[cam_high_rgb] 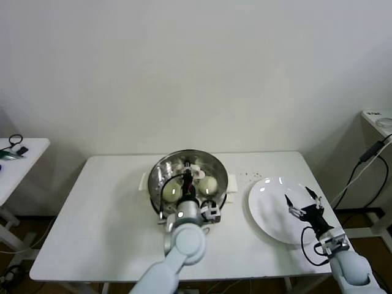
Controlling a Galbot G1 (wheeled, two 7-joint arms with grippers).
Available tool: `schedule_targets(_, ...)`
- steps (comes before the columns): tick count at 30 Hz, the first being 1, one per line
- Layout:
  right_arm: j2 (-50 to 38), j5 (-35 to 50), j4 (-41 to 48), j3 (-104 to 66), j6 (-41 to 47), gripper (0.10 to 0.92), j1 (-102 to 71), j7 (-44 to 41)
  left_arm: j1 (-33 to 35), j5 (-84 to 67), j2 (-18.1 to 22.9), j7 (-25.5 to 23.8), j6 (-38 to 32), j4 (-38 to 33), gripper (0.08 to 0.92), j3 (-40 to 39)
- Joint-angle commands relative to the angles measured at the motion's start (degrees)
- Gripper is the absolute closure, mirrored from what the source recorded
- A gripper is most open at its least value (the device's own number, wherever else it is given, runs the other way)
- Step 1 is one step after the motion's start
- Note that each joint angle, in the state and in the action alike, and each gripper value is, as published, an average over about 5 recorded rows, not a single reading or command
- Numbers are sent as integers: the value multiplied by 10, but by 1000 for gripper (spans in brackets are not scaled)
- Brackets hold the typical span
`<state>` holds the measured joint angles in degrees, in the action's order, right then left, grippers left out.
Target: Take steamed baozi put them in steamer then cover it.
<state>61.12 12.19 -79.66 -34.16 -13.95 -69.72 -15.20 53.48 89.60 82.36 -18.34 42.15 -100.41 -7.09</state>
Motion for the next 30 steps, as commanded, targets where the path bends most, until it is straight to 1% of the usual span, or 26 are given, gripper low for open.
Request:
schedule_targets(1, 0, 0, -1, -3, 1, 203, -2, -2, -1, -27, -28, -12, 28, -25, 697, -2)
schedule_targets(8, 0, 1, -4, -7, 11, 203, -5, -4, 7, -55, -54, -16, 28, -80, 490, -4)
schedule_targets(14, 0, 9, -31, -14, 72, 203, -16, -3, 20, -77, -79, -16, 28, -125, 317, -3)
schedule_targets(18, -1, 2, -34, -19, 85, 203, -19, 0, 38, -99, -98, -17, 28, -155, 216, 0)
schedule_targets(21, -2, 1, -40, -23, 89, 203, -21, 0, 57, -116, -114, -15, 28, -175, 183, 6)
schedule_targets(25, -3, 11, -54, -27, 91, 203, -27, -4, 78, -145, -130, 3, 28, -201, 178, 26)
schedule_targets(27, -3, 13, -61, -28, 92, 203, -31, -5, 88, -178, -140, 28, 28, -217, 177, 35)
schedule_targets(30, -2, 15, -66, -29, 91, 203, -35, -5, 109, -251, -153, 95, 21, -241, 177, 61)
